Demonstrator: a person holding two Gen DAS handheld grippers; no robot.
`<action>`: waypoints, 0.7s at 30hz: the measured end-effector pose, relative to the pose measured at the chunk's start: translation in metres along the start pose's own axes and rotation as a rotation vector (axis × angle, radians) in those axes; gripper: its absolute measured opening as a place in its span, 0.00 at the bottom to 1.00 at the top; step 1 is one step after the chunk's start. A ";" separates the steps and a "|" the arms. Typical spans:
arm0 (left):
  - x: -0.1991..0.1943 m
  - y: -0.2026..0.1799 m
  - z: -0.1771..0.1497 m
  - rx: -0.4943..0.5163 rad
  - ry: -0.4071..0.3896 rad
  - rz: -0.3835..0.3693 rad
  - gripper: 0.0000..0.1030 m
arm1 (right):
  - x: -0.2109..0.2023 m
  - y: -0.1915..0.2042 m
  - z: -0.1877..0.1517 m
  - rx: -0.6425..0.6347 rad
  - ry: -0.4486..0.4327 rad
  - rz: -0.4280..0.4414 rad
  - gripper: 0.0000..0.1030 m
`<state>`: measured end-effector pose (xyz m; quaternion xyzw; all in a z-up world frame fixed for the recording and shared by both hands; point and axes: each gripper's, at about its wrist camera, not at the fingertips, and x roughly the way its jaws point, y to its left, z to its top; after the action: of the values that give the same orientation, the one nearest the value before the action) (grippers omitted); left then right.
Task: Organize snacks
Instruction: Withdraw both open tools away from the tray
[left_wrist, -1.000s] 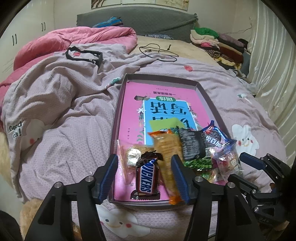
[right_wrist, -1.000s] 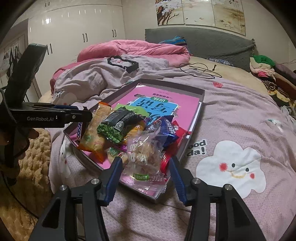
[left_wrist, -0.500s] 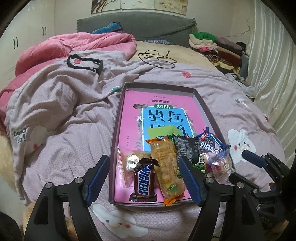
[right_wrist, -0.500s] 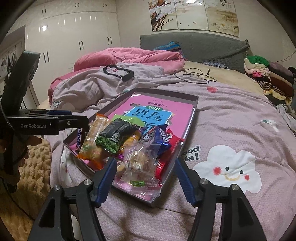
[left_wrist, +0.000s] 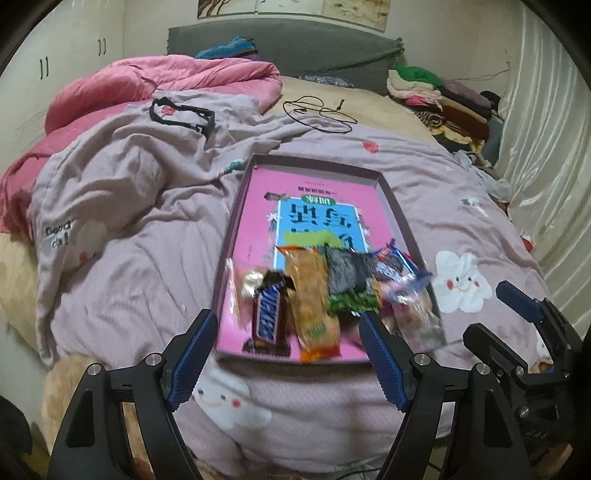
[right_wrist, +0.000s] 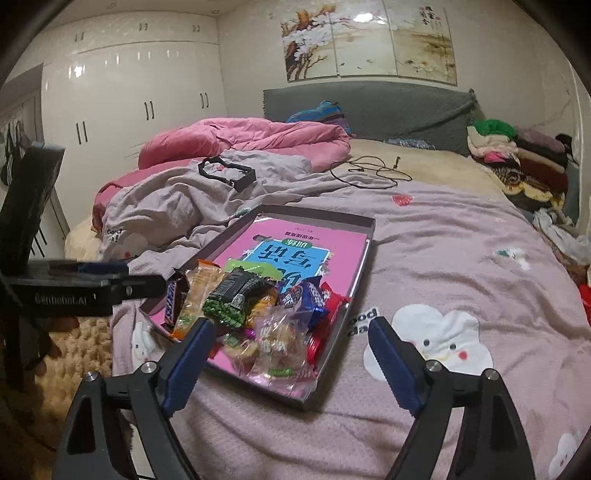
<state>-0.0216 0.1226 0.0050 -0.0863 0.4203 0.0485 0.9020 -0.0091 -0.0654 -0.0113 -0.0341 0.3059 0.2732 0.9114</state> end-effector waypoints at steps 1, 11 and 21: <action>-0.002 -0.001 -0.002 0.000 0.001 -0.001 0.78 | -0.002 0.000 -0.001 0.007 0.002 0.002 0.85; -0.020 -0.017 -0.021 0.036 0.007 -0.006 0.78 | -0.032 0.011 -0.006 0.003 -0.023 -0.035 0.96; -0.031 -0.022 -0.024 0.053 -0.008 0.003 0.78 | -0.039 0.003 -0.012 0.071 0.005 -0.041 0.97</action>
<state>-0.0559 0.0953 0.0156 -0.0617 0.4180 0.0390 0.9055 -0.0430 -0.0845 0.0015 -0.0089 0.3170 0.2433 0.9166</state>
